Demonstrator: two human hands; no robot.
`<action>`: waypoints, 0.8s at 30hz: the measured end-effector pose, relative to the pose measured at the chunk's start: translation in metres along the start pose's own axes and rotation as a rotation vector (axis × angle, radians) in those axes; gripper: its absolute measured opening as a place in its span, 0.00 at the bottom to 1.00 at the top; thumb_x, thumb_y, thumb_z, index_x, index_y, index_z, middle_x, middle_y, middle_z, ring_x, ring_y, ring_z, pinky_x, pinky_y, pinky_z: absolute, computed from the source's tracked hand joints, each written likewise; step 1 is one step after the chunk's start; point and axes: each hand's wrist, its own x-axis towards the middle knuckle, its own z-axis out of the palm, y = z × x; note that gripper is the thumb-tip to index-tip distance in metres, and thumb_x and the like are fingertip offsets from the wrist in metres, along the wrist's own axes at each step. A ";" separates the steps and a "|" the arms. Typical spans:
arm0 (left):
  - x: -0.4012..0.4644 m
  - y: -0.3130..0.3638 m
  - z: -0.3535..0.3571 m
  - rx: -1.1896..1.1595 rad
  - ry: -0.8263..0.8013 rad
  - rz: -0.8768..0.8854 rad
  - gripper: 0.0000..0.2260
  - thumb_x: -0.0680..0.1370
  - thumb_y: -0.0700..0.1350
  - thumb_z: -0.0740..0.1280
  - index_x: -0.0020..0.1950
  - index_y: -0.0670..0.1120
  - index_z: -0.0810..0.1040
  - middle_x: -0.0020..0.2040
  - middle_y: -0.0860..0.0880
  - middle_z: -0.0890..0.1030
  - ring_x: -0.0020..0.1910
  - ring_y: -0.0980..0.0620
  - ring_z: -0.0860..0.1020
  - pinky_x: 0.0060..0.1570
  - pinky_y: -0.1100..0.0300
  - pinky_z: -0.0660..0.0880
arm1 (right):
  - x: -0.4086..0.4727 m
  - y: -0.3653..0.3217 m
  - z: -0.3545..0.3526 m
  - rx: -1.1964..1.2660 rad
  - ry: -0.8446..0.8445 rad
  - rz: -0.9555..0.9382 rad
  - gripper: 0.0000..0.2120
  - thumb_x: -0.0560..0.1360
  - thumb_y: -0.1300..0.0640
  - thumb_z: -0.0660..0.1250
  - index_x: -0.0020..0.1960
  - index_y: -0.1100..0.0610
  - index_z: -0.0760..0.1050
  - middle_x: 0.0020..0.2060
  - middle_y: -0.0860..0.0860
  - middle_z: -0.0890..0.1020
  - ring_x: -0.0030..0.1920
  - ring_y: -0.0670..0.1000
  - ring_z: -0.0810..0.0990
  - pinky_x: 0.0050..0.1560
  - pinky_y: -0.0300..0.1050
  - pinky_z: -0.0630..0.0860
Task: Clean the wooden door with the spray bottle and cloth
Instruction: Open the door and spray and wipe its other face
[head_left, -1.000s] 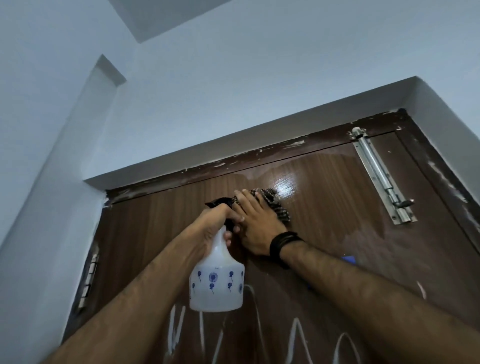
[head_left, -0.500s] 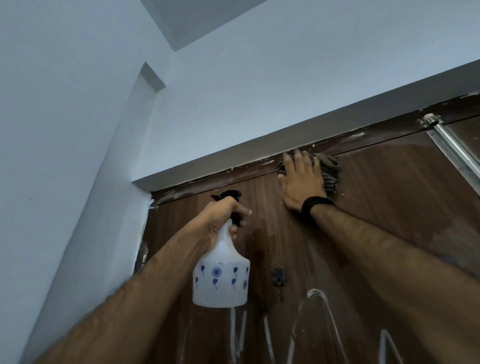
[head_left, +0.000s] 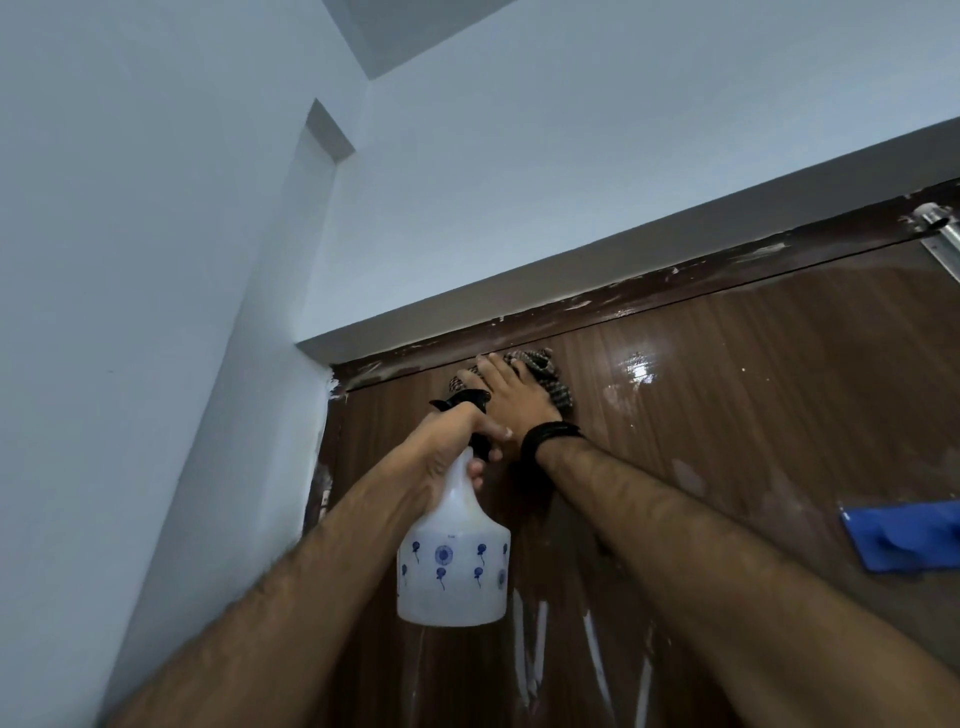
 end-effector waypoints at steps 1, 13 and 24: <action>0.000 -0.004 -0.002 0.003 -0.015 -0.004 0.07 0.74 0.38 0.70 0.52 0.39 0.80 0.34 0.45 0.77 0.21 0.55 0.67 0.23 0.63 0.67 | -0.002 0.004 -0.002 0.047 0.029 0.009 0.30 0.83 0.54 0.58 0.81 0.54 0.50 0.81 0.56 0.51 0.81 0.55 0.45 0.79 0.54 0.42; -0.041 -0.068 0.060 -0.185 -0.294 -0.137 0.01 0.74 0.39 0.70 0.44 0.42 0.80 0.36 0.46 0.77 0.22 0.54 0.65 0.22 0.63 0.66 | -0.142 0.075 -0.012 0.284 0.512 0.333 0.22 0.79 0.65 0.61 0.72 0.55 0.70 0.73 0.54 0.70 0.73 0.55 0.68 0.74 0.55 0.64; -0.103 -0.127 0.117 -0.156 -0.261 -0.236 0.05 0.76 0.40 0.71 0.50 0.40 0.80 0.36 0.47 0.77 0.23 0.56 0.68 0.24 0.62 0.69 | -0.267 0.070 0.001 0.355 0.445 0.408 0.22 0.81 0.63 0.62 0.74 0.56 0.67 0.75 0.54 0.68 0.76 0.52 0.65 0.73 0.30 0.51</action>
